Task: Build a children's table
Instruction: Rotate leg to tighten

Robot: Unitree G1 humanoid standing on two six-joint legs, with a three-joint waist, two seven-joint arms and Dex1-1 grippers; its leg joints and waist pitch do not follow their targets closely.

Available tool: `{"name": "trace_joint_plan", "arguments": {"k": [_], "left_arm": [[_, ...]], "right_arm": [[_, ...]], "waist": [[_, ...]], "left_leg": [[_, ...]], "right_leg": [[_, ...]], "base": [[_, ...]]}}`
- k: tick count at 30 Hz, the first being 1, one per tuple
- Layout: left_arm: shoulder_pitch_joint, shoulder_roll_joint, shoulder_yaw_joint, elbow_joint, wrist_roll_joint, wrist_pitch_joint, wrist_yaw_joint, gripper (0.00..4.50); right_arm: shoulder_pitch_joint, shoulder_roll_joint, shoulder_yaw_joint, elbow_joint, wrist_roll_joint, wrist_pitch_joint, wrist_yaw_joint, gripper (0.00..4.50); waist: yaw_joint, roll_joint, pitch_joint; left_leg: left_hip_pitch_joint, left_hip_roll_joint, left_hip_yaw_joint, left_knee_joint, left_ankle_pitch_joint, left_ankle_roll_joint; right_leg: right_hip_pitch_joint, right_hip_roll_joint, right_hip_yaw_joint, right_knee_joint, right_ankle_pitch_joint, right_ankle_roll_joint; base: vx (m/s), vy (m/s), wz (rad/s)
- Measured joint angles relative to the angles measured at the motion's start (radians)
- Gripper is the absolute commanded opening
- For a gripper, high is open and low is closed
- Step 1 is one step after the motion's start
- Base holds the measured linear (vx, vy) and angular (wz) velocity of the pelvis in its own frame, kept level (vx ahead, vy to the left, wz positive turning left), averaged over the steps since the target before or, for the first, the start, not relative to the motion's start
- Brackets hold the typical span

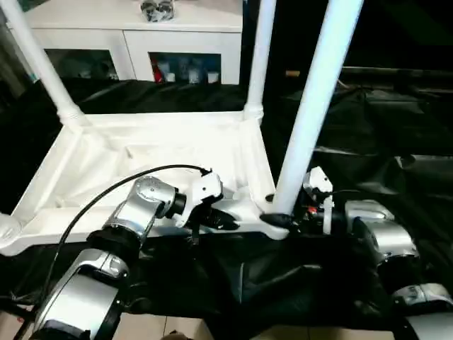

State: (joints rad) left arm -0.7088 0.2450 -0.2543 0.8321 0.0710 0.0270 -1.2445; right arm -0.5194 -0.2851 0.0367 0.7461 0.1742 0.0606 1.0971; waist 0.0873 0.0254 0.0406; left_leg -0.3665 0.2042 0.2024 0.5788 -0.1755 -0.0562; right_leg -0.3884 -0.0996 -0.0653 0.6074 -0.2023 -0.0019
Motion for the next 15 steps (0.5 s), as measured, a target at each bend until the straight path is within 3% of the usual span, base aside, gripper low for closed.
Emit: {"name": "trace_joint_plan", "arguments": {"k": [5,10,12,15], "left_arm": [[-0.040,-0.071,0.022,0.055,0.027,0.034,0.210,0.00],[-0.049,-0.122,0.040,0.066,0.041,0.063,0.337,0.00],[-0.049,-0.130,0.042,0.066,0.041,0.066,0.348,0.00],[-0.049,-0.132,0.044,0.064,0.041,0.066,0.336,0.00]], "right_arm": [[-0.064,0.097,-0.064,0.091,-0.019,-0.021,-0.370,2.56],[-0.103,0.162,-0.099,0.132,-0.037,-0.021,-0.595,2.56],[-0.104,0.167,-0.104,0.138,-0.043,-0.033,-0.612,3.12],[-0.104,0.169,-0.105,0.145,-0.053,-0.054,-0.607,3.32]], "waist": [[-0.026,0.000,0.000],[-0.031,0.002,-0.001],[-0.032,0.004,-0.002],[-0.031,0.005,-0.003]], "left_leg": [[0.001,-0.002,-0.001,-0.002,0.001,-0.002],[0.001,-0.003,-0.002,-0.003,0.001,-0.002],[0.001,-0.003,-0.002,-0.003,0.001,-0.002],[0.001,-0.003,-0.002,-0.004,0.001,-0.002]], "right_leg": [[0.000,0.000,0.001,-0.001,-0.002,0.004],[0.000,0.000,0.001,-0.002,-0.002,0.004],[0.000,0.000,0.001,-0.003,-0.002,0.004],[0.001,0.000,0.001,-0.004,0.001,-0.001]], "base": [[0.000,0.000,0.00],[0.000,0.000,0.00],[0.000,0.000,0.00],[0.000,0.000,0.00]]}}
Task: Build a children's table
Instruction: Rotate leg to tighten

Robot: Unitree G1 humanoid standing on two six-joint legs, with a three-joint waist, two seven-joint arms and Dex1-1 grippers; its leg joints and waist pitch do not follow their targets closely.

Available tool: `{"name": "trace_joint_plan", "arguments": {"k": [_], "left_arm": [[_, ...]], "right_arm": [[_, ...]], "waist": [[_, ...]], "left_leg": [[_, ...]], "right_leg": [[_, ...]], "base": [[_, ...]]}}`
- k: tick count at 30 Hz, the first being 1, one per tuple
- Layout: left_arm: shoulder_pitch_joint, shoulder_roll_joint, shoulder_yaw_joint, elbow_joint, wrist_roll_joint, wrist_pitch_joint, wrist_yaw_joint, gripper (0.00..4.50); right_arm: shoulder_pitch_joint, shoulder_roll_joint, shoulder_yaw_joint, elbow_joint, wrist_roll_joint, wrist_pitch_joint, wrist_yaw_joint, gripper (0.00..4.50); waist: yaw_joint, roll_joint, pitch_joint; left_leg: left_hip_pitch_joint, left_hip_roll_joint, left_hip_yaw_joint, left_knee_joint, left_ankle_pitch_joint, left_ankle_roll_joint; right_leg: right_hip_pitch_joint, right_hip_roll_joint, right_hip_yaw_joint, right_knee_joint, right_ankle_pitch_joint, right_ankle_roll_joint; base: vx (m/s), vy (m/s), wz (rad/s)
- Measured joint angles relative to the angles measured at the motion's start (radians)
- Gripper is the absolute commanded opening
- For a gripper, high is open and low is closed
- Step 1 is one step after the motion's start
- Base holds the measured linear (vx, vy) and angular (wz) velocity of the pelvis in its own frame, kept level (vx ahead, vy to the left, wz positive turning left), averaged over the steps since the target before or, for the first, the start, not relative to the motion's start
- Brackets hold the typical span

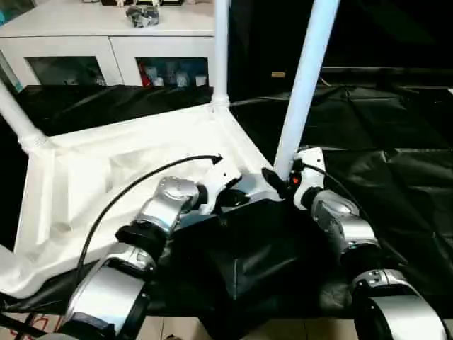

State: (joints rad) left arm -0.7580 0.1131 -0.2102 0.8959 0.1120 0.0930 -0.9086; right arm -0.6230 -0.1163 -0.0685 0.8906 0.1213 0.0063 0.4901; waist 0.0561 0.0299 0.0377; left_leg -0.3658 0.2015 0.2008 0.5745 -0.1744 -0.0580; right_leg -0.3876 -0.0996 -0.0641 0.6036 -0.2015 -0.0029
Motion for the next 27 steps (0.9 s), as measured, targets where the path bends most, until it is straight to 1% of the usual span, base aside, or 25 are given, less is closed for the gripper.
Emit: {"name": "trace_joint_plan", "arguments": {"k": [1,2,4,6,9,14,15,18,20,22,27], "left_arm": [[0.000,0.000,-0.001,-0.003,0.000,-0.001,-0.007,0.00],[0.004,0.003,0.000,-0.007,-0.001,-0.007,-0.023,0.00],[0.008,0.015,-0.003,-0.016,-0.004,-0.014,-0.055,0.00],[0.020,0.032,-0.003,-0.031,-0.017,-0.027,-0.100,0.00],[0.028,0.050,-0.005,-0.051,-0.028,-0.032,-0.163,0.00],[0.035,0.085,-0.014,-0.060,-0.040,-0.059,-0.264,0.00],[0.035,0.090,-0.016,-0.059,-0.041,-0.067,-0.283,0.00],[0.036,0.108,-0.028,-0.058,-0.044,-0.079,-0.335,0.00],[0.036,0.116,-0.031,-0.056,-0.044,-0.082,-0.359,0.00],[0.036,0.120,-0.033,-0.054,-0.044,-0.087,-0.375,0.00],[0.036,0.131,-0.038,-0.053,-0.045,-0.091,-0.417,0.00]], "right_arm": [[-0.001,-0.001,0.000,0.000,0.000,-0.001,0.006,3.32],[-0.001,-0.005,0.000,0.000,-0.001,-0.004,0.025,3.62],[0.000,-0.018,0.011,-0.001,-0.002,-0.011,0.084,3.62],[0.009,-0.049,0.038,-0.008,-0.002,-0.032,0.174,3.62],[0.030,-0.093,0.059,-0.026,-0.001,-0.065,0.305,3.62],[0.052,-0.166,0.093,-0.075,0.013,-0.042,0.539,3.62],[0.059,-0.182,0.103,-0.090,0.020,-0.029,0.585,3.62],[0.070,-0.217,0.126,-0.122,0.040,0.017,0.698,3.62],[0.071,-0.226,0.137,-0.131,0.042,0.033,0.739,3.36],[0.071,-0.233,0.144,-0.133,0.043,0.038,0.764,3.36],[0.079,-0.239,0.151,-0.155,0.044,0.067,0.806,2.93]], "waist": [[0.000,0.000,0.000],[0.001,-0.001,0.001],[0.002,-0.001,0.001],[0.003,-0.001,0.001],[0.008,-0.001,0.000],[0.026,-0.001,0.001],[0.031,-0.001,0.001],[0.037,-0.001,0.001],[0.037,-0.001,0.001],[0.038,-0.001,0.001],[0.040,-0.001,0.001]], "left_leg": [[0.000,0.000,0.000,0.000,0.000,0.000],[-0.001,0.000,0.000,-0.001,0.000,0.000],[-0.002,0.000,0.000,-0.001,0.000,0.000],[-0.003,0.001,0.000,-0.002,0.000,0.000],[-0.008,0.003,0.000,-0.002,0.001,0.004],[-0.014,0.005,0.000,0.000,0.002,0.006],[-0.015,0.006,0.000,0.001,0.002,0.006],[-0.016,0.006,0.000,0.004,0.002,0.005],[-0.016,0.006,0.000,0.006,0.000,0.001],[-0.017,0.006,0.000,0.007,0.000,0.001],[-0.018,0.006,0.000,0.010,-0.001,0.001]], "right_leg": [[0.000,0.000,0.000,0.000,0.000,0.000],[0.000,0.000,0.000,-0.001,0.000,0.000],[-0.001,0.001,-0.001,-0.002,0.000,-0.001],[-0.001,0.001,-0.001,-0.004,0.000,0.000],[-0.004,0.004,-0.002,-0.007,0.000,0.000],[-0.011,0.005,-0.003,-0.003,0.000,0.000],[-0.012,0.005,-0.003,-0.002,0.000,0.000],[-0.011,0.005,-0.002,-0.001,0.000,-0.001],[-0.011,0.005,-0.002,-0.001,0.001,-0.002],[-0.011,0.005,-0.002,-0.001,0.002,-0.003],[-0.010,0.004,-0.001,0.000,0.002,-0.004]], "base": [[0.000,0.000,0.00],[0.000,0.000,0.00],[0.000,0.000,0.00],[0.000,0.000,0.00],[0.000,0.000,0.00],[0.000,0.000,0.00],[0.000,0.000,0.00],[0.000,0.000,0.00],[0.000,0.000,0.00],[0.000,0.000,0.00],[0.000,0.000,0.00]]}}
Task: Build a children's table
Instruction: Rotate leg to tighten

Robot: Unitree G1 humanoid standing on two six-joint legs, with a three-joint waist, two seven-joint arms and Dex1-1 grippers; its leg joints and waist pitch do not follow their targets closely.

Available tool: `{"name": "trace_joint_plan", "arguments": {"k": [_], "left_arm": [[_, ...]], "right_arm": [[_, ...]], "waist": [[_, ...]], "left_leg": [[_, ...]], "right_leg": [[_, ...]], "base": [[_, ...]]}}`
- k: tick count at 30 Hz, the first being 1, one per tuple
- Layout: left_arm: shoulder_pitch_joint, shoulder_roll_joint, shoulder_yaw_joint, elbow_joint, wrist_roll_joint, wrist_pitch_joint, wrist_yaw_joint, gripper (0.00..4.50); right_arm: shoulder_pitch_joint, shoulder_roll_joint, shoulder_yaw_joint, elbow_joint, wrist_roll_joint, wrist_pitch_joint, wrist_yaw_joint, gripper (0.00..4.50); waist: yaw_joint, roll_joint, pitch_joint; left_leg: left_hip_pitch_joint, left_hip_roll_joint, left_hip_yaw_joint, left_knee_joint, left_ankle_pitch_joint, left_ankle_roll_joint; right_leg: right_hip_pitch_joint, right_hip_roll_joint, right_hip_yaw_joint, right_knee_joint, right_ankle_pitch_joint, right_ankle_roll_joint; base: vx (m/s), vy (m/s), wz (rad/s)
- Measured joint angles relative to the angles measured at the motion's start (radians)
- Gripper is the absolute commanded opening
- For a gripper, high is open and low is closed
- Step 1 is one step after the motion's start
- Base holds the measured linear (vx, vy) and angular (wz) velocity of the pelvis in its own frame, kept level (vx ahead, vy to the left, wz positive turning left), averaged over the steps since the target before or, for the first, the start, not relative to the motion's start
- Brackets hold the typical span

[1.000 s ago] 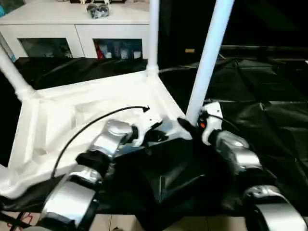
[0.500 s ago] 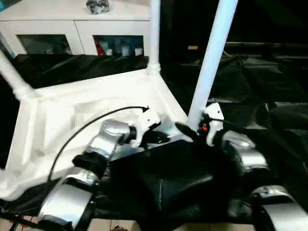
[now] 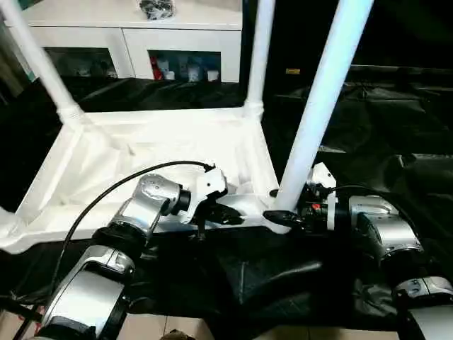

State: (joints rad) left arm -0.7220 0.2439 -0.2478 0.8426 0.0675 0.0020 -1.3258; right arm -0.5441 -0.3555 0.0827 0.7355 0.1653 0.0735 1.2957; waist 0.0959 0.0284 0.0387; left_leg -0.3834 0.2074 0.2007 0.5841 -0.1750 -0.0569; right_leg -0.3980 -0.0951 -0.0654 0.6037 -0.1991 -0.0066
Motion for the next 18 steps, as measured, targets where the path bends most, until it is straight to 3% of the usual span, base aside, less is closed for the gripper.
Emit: {"name": "trace_joint_plan", "arguments": {"k": [10,12,15,18], "left_arm": [[-0.005,-0.021,0.010,0.023,0.001,0.004,0.057,0.00],[-0.008,-0.036,0.024,0.036,0.003,0.014,0.114,0.00],[-0.033,-0.079,0.046,0.071,0.016,0.048,0.259,0.00],[-0.040,-0.129,0.055,0.078,0.024,0.079,0.364,0.00]], "right_arm": [[0.030,0.019,-0.031,-0.026,-0.003,0.003,-0.088,2.58],[0.028,0.047,-0.056,-0.012,-0.007,0.003,-0.179,2.57],[-0.023,0.123,-0.112,0.074,-0.014,-0.011,-0.435,2.56],[-0.056,0.155,-0.128,0.121,-0.022,-0.021,-0.609,2.56]], "waist": [[0.008,0.001,0.000],[0.003,0.000,0.000],[-0.016,0.000,0.000],[-0.031,0.000,0.000]], "left_leg": [[0.002,0.000,0.000,0.002,0.000,0.000],[0.004,0.000,0.000,0.001,0.000,-0.001],[0.006,-0.001,0.000,0.001,0.001,-0.002],[0.010,-0.002,-0.001,-0.001,0.001,-0.002]], "right_leg": [[0.000,-0.001,0.001,0.004,0.000,0.000],[0.001,-0.001,0.001,0.006,0.000,-0.001],[0.000,-0.001,0.002,0.006,0.000,0.000],[0.004,-0.001,0.002,0.004,-0.002,0.003]], "base": [[0.000,0.000,0.00],[0.000,0.000,0.00],[0.000,0.000,0.00],[0.000,0.000,0.00]]}}
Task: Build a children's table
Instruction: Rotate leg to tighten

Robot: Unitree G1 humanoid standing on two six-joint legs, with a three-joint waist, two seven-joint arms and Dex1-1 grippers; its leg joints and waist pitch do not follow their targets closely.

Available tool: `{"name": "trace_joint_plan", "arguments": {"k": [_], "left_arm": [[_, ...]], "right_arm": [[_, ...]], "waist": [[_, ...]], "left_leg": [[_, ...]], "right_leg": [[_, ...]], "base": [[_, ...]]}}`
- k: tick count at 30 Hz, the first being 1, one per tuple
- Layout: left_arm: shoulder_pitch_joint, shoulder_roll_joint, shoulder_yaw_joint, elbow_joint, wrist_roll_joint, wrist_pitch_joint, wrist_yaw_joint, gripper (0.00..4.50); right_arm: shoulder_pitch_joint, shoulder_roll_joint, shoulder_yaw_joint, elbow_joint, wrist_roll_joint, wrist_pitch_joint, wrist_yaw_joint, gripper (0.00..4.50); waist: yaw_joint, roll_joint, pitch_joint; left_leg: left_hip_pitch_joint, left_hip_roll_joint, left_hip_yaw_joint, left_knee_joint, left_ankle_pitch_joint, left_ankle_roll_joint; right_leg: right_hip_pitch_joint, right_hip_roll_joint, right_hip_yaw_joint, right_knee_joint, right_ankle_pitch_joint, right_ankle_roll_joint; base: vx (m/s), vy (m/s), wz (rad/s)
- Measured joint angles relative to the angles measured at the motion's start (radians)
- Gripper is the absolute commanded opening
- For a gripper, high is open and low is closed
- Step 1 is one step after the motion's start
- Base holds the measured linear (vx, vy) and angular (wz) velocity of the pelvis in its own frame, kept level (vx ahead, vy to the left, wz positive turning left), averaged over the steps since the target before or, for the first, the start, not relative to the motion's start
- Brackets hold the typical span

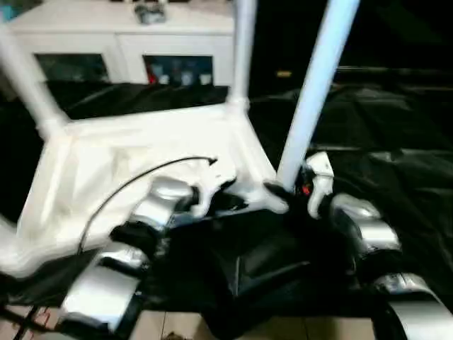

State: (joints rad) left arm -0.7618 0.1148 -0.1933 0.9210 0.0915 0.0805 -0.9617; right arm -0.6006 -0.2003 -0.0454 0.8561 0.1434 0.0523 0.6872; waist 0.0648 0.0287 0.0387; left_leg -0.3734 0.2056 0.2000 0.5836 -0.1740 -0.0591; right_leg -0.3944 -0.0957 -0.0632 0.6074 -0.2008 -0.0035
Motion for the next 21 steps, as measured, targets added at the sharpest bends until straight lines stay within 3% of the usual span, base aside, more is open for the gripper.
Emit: {"name": "trace_joint_plan", "arguments": {"k": [5,7,11,17,21], "left_arm": [[-0.001,-0.024,0.012,-0.001,0.004,0.025,0.071,0.00],[-0.001,-0.026,0.013,-0.003,0.004,0.028,0.070,0.00],[0.006,-0.023,0.007,-0.023,0.004,0.029,0.051,0.00],[0.023,0.029,-0.001,-0.056,-0.002,0.018,-0.061,0.00],[0.033,0.064,-0.006,-0.073,-0.016,-0.001,-0.154,0.00]], "right_arm": [[-0.021,0.051,-0.026,0.023,-0.022,-0.009,-0.143,2.56],[-0.021,0.052,-0.026,0.025,-0.023,-0.016,-0.143,3.12],[-0.025,0.053,-0.019,0.043,-0.042,-0.050,-0.132,3.59],[0.009,-0.017,0.026,0.015,-0.039,-0.103,0.110,3.59],[0.015,-0.063,0.053,-0.011,-0.029,-0.088,0.280,3.59]], "waist": [[-0.006,0.000,0.000],[-0.006,0.001,-0.001],[-0.006,0.000,0.000],[-0.003,0.000,0.000],[0.002,0.000,0.000]], "left_leg": [[0.006,-0.001,0.000,-0.008,0.000,0.000],[0.007,-0.001,0.000,-0.010,0.000,0.000],[0.006,-0.001,0.000,-0.010,0.000,0.000],[0.005,0.000,0.000,-0.013,0.000,0.000],[0.002,0.001,0.000,-0.013,0.000,0.000]], "right_leg": [[0.004,0.000,0.000,-0.004,-0.001,0.001],[0.006,0.001,-0.001,-0.008,0.000,0.000],[0.007,0.001,-0.001,-0.009,0.003,-0.005],[0.006,0.002,-0.003,-0.009,0.003,-0.004],[0.003,0.002,-0.003,-0.009,0.001,-0.002]], "base": [[0.000,0.000,0.00],[0.000,0.000,0.00],[0.000,0.000,0.00],[0.000,0.000,0.00],[0.000,0.000,0.00]]}}
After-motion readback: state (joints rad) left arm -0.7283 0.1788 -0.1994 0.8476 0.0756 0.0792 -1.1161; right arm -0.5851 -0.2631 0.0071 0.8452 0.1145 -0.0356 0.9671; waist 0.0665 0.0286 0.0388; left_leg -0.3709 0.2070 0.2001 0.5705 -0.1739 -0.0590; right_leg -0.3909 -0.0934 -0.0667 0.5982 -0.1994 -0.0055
